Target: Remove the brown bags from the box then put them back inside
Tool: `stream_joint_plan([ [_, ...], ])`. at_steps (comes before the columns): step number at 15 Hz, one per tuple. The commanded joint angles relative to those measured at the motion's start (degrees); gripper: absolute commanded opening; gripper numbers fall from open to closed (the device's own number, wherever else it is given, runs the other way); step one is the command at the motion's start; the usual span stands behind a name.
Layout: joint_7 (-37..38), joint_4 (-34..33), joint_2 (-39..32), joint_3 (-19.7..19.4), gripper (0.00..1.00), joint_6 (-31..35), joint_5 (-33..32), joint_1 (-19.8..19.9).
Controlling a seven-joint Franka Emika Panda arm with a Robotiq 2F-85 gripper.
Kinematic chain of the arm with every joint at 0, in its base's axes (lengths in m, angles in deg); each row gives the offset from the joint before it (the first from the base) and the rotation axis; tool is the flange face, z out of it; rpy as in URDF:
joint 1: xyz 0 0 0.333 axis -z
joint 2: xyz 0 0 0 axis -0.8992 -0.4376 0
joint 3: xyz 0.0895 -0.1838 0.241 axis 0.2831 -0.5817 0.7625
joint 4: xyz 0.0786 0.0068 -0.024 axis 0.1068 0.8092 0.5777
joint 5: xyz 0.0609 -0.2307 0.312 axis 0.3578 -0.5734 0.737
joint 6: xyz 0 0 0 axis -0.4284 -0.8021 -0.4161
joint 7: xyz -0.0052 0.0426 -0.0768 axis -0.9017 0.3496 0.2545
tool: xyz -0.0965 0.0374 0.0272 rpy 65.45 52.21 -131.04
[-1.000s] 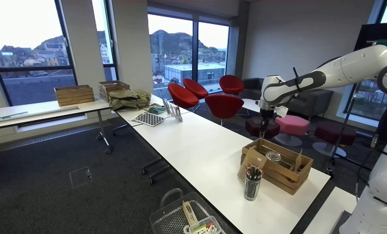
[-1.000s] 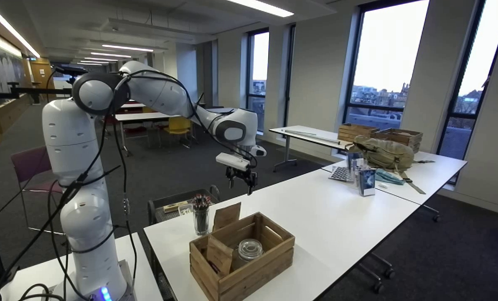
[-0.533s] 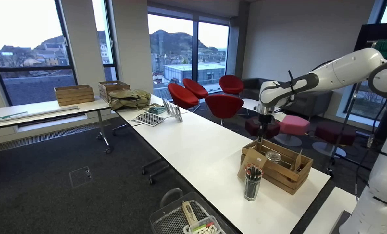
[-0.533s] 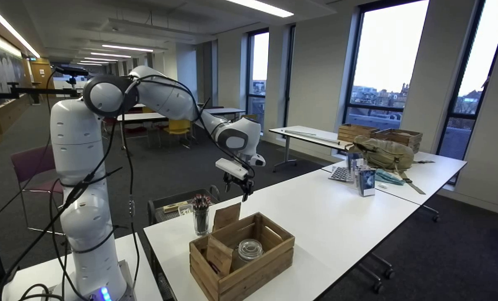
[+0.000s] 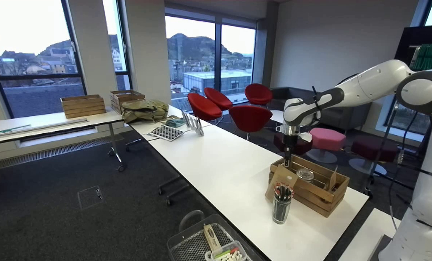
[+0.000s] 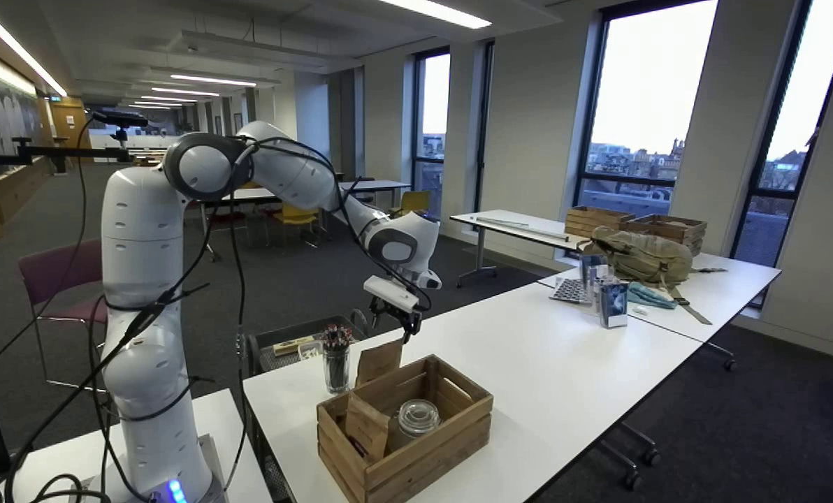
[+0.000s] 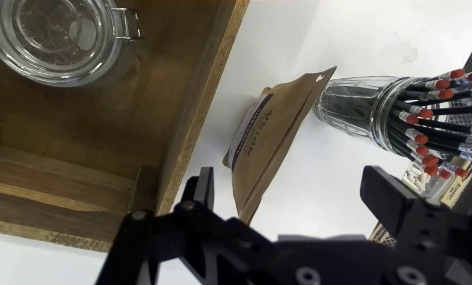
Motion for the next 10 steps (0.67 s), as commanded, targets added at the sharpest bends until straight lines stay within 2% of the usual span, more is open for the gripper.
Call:
stream_joint_plan([
  [1, -6.2, -1.9, -2.1, 1.1, 1.0, -0.3, 3.8, 1.4],
  [5, -9.9, -3.4, -4.7, 1.6, 1.0, -1.5, 8.4, 2.0],
  [10, -10.7, -4.8, -6.9, 1.9, 1.0, -2.1, 9.3, 2.9],
])
